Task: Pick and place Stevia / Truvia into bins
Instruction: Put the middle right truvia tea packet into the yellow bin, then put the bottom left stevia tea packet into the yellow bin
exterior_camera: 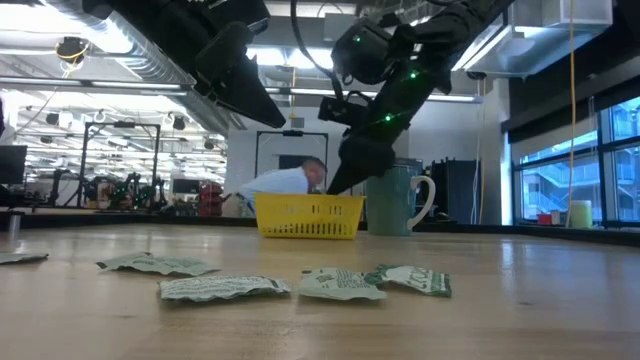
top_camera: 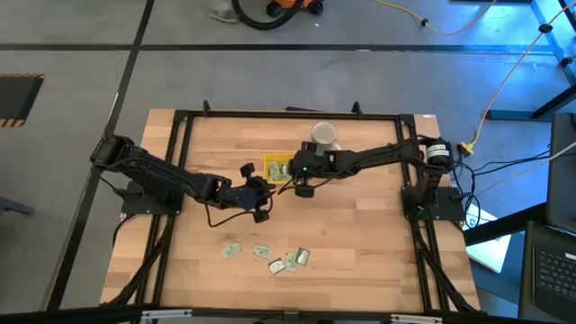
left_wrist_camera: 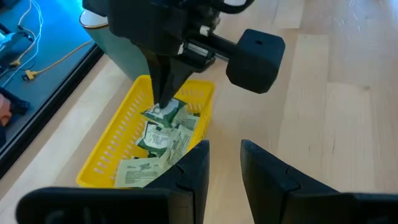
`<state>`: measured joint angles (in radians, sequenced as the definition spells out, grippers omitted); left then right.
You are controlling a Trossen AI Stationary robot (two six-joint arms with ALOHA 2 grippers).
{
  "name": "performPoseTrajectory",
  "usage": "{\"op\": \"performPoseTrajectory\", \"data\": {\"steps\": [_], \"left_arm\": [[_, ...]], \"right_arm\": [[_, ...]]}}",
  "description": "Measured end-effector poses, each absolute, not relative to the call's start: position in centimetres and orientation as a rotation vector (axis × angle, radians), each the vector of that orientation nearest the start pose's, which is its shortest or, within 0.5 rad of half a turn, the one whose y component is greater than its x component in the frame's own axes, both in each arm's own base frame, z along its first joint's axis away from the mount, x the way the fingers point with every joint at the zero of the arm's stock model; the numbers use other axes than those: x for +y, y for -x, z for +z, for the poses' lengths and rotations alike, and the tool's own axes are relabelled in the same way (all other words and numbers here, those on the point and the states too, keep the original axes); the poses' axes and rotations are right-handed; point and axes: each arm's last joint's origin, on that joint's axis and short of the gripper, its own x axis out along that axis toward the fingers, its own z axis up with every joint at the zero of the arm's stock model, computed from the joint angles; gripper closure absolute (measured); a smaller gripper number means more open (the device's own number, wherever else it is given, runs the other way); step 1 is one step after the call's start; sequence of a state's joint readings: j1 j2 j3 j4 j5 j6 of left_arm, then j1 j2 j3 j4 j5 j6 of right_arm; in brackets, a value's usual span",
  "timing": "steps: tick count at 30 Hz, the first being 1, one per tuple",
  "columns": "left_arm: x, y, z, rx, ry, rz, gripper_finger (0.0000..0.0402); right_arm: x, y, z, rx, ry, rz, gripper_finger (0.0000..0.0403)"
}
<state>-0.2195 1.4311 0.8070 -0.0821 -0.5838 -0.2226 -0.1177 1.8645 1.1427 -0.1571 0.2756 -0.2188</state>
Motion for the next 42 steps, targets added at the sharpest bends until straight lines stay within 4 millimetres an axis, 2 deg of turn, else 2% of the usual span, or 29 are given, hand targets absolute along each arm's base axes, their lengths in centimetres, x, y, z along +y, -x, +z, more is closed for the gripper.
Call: {"op": "performPoseTrajectory", "data": {"steps": [7,11,18,22,27,31,38,42], "left_arm": [[-4.7,-28.4,21.1,0.609,-0.065,0.418,0.0315],[-4.7,-28.4,21.1,0.61,-0.065,0.418,0.0315],[-4.7,-28.3,21.0,0.613,-0.065,0.415,0.0315],[-5.0,-28.3,21.0,0.614,-0.037,0.397,0.0315],[-5.0,-28.4,21.1,0.606,-0.023,0.391,0.0315],[-5.1,-28.4,21.0,0.621,0.0,0.336,0.0315],[-6.8,-28.2,20.7,0.711,0.084,-0.047,0.0315],[-8.3,-27.3,20.6,0.83,0.116,-0.073,0.0315]], "right_arm": [[-5.2,-37.7,16.6,0.922,0.266,-0.273,0.0322],[-4.5,-36.9,18.3,0.924,0.268,-0.263,0.0298],[-1.0,-33.8,22.7,0.951,0.226,-0.211,0.0292],[1.6,-30.8,23.9,0.943,0.197,-0.167,0.0292],[4.1,-26.4,23.2,0.825,0.149,-0.106,0.0292],[5.0,-23.9,22.2,0.669,0.104,-0.062,0.0292],[4.9,-22.0,22.0,0.473,0.092,-0.029,0.0292],[4.8,-21.7,22.0,0.447,0.121,-0.023,0.0292]]}}
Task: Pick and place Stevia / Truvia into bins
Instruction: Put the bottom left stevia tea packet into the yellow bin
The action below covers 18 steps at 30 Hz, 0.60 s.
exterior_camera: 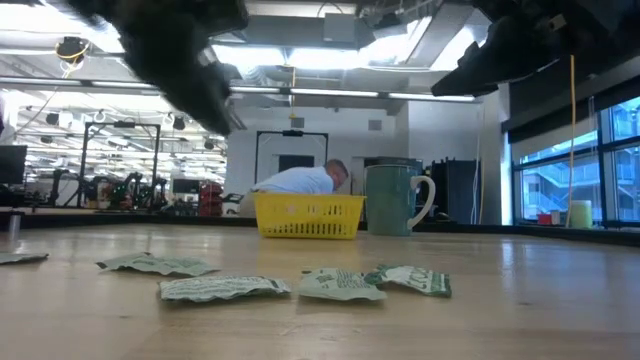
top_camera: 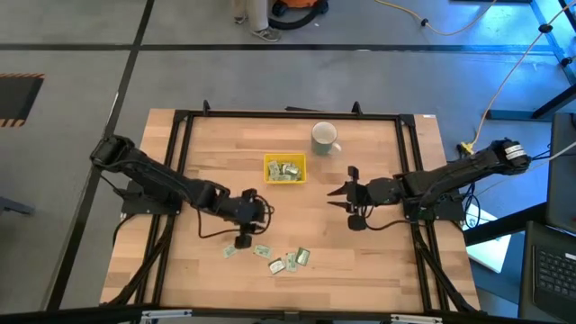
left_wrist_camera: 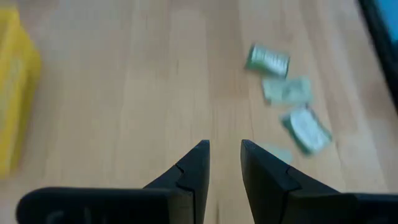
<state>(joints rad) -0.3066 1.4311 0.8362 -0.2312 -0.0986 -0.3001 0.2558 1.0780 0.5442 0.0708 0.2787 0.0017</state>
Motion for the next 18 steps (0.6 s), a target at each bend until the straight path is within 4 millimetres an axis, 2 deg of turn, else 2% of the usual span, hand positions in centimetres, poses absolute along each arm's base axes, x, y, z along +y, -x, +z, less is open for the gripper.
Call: {"op": "performPoseTrajectory", "data": {"steps": [4,11,18], "left_arm": [[-9.9,-25.8,20.2,0.956,0.151,-0.012,0.0315],[-12.5,-23.8,19.3,1.078,0.279,0.06,0.0316],[-14.7,-23.0,16.3,1.265,0.294,0.08,0.0316]], "right_arm": [[4.9,-21.7,22.0,0.449,0.126,-0.021,0.0292],[4.9,-21.9,21.5,0.473,0.133,-0.02,0.0292],[4.7,-22.3,21.0,0.496,0.136,-0.03,0.0292]]}}
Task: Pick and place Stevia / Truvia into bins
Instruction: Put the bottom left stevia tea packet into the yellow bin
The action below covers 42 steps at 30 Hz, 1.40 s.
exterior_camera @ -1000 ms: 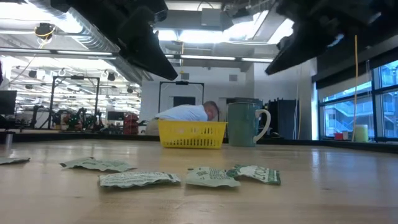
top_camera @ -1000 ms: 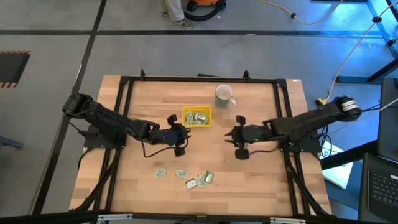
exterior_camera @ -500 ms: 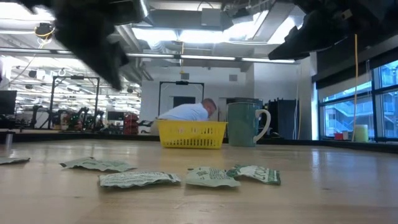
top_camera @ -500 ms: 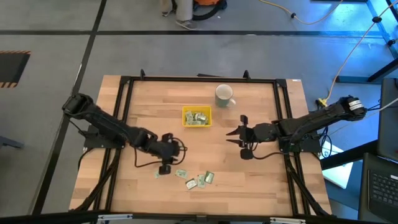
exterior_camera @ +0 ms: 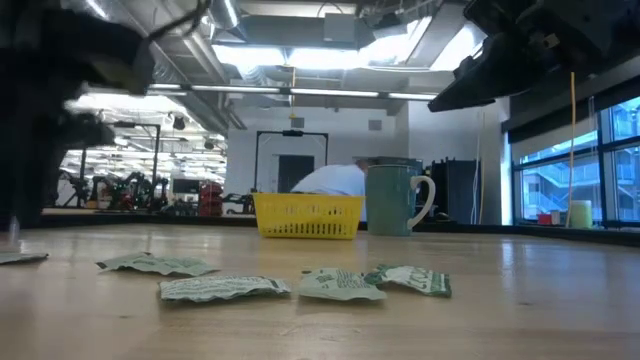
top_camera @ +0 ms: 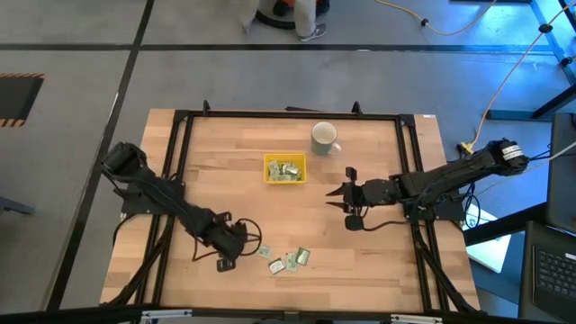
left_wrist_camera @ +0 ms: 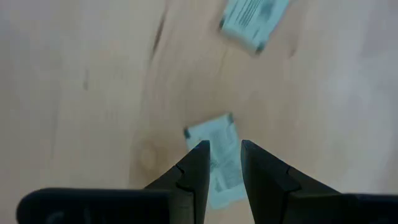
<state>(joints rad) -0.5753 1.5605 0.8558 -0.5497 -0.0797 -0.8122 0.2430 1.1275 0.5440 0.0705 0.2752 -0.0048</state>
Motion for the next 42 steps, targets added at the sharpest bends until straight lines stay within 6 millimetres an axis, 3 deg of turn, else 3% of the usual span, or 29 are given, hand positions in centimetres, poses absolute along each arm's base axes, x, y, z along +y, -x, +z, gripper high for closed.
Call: {"op": "performPoseTrajectory", "data": {"steps": [8,12,23,27,31,36,42], "left_arm": [[-15.3,-23.4,13.0,1.403,0.261,0.103,0.0316],[-15.3,-23.5,12.8,1.407,0.268,0.126,0.0322],[-15.3,-23.4,13.1,1.404,0.276,0.12,0.0393],[-15.2,-24.1,14.8,1.358,0.291,0.087,0.0394],[-14.7,-25.8,18.5,1.148,0.249,0.052,0.0392],[-12.4,-27.9,22.1,0.812,0.037,0.235,0.0393],[-7.7,-31.0,23.9,0.596,-0.1,0.406,0.0393]], "right_arm": [[4.0,-22.4,21.0,0.501,0.127,-0.062,0.0292],[4.0,-22.4,21.0,0.501,0.127,-0.062,0.0292],[4.0,-22.4,20.9,0.502,0.129,-0.061,0.0292],[4.0,-22.4,20.9,0.502,0.129,-0.062,0.0292],[4.0,-22.4,20.9,0.504,0.132,-0.061,0.0292],[4.0,-22.4,20.9,0.506,0.154,-0.055,0.0292],[4.0,-22.4,20.9,0.506,0.159,-0.054,0.0292]]}}
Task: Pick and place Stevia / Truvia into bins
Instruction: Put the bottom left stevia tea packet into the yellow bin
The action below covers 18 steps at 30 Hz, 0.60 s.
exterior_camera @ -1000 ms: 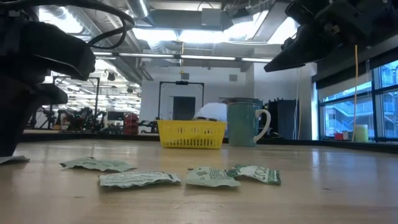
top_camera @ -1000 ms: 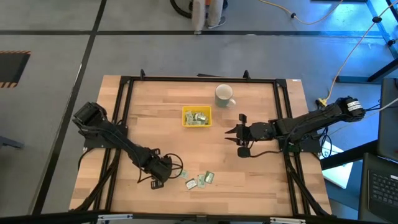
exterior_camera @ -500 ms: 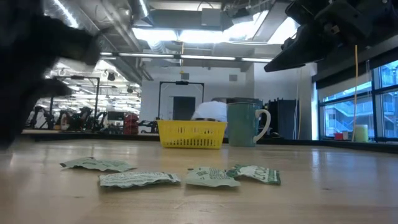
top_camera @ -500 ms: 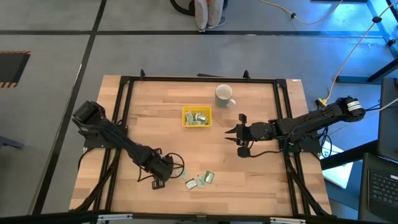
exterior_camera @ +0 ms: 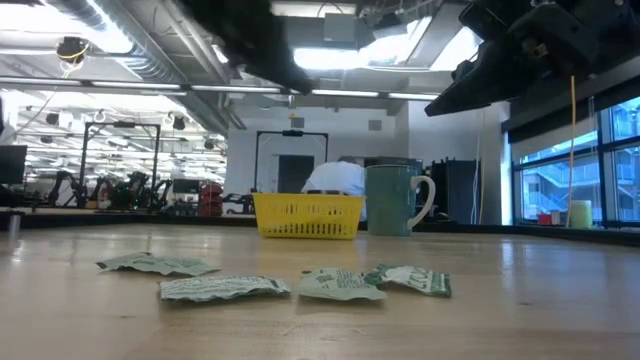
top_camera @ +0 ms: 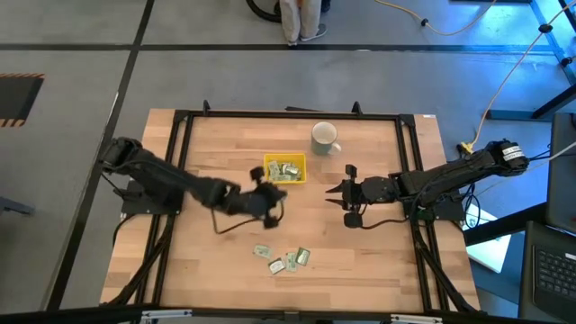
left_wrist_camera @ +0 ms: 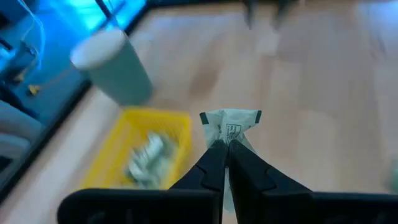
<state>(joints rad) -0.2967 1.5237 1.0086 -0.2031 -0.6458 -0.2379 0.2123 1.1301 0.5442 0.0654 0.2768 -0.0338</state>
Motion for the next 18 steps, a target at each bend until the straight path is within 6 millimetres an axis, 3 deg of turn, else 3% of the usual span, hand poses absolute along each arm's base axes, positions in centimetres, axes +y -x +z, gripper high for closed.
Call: {"op": "performPoseTrajectory", "data": {"steps": [5,12,18], "left_arm": [[-2.8,-32.9,23.8,0.599,-0.145,0.382,0.0394],[3.2,-32.6,23.2,0.687,-0.027,0.417,0.0396],[5.7,-32.1,22.7,0.737,0.049,0.381,0.0397]], "right_arm": [[4.0,-22.4,20.9,0.508,0.157,-0.055,0.0292],[4.0,-22.3,20.8,0.525,0.164,-0.054,0.0292],[4.0,-22.3,20.8,0.525,0.165,-0.054,0.0292]]}}
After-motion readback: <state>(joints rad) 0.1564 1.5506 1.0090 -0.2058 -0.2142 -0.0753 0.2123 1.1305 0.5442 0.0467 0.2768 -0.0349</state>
